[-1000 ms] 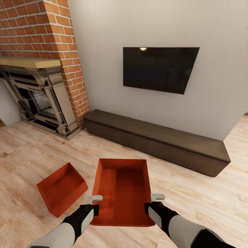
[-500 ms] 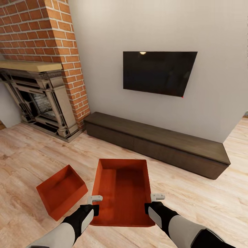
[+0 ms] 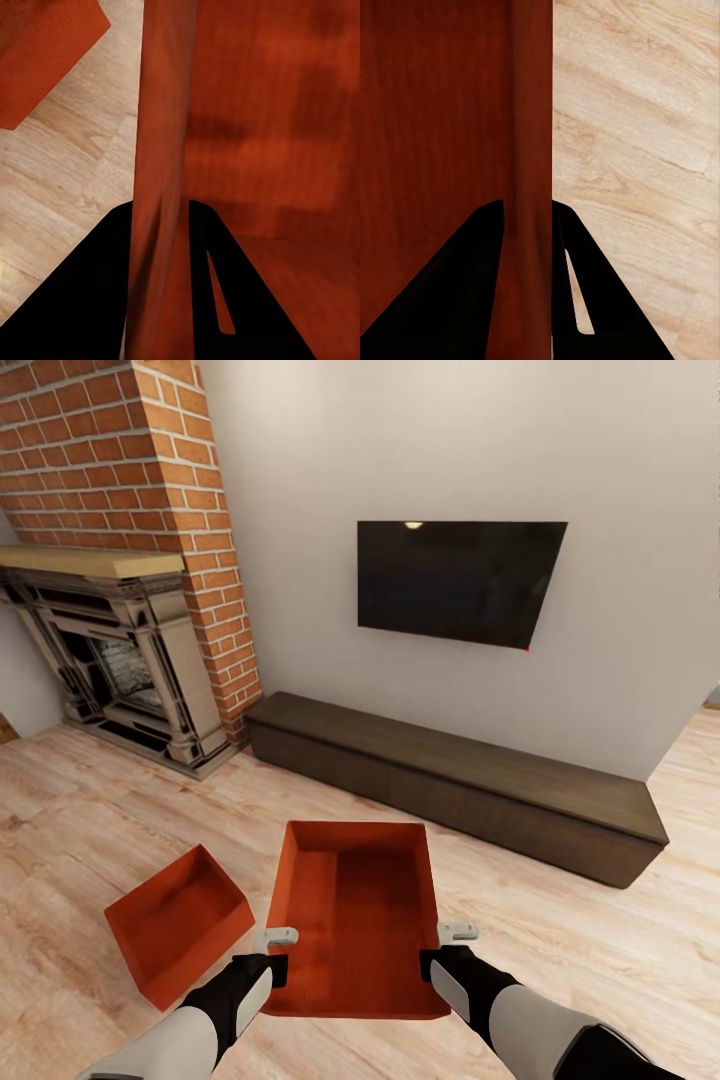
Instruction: Move the two storage containers from the living room to the garage. In the garage, place one container on the floor and stack the other container on top of it (either order is fine).
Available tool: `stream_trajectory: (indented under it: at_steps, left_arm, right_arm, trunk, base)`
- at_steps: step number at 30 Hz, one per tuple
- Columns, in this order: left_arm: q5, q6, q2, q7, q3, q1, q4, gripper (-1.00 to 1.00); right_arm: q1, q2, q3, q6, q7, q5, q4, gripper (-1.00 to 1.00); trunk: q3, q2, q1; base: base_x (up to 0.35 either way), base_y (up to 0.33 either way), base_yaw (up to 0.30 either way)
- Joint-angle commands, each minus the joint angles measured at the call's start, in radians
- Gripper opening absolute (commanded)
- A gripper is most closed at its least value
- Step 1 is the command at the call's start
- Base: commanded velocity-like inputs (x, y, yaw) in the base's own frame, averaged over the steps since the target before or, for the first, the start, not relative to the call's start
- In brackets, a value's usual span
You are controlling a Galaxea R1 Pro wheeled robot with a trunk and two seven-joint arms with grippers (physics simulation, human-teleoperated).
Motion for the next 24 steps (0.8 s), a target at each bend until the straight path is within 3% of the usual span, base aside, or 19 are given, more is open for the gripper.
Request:
stream_trajectory:
  at_steps: [1,24]
  left_arm:
    - [-0.007,0.009,0.003,0.018,-0.005,0.001,0.001,-1.0]
    - [-0.007,0.009,0.004,0.017,-0.005,0.001,0.001,-1.0]
  right_arm:
    - [-0.002,-0.002,-0.005,-0.04,-0.01,0.033,-0.002,-1.0]
    - [-0.002,-0.002,-0.005,-0.041,-0.01,0.033,-0.002,-1.0]
  trunk:
    - [0.0,-0.002,0.001]
    - [0.036,-0.002,0.001]
  base:
    - [0.0,0.0,0.0]
    - [0.0,0.0,0.0]
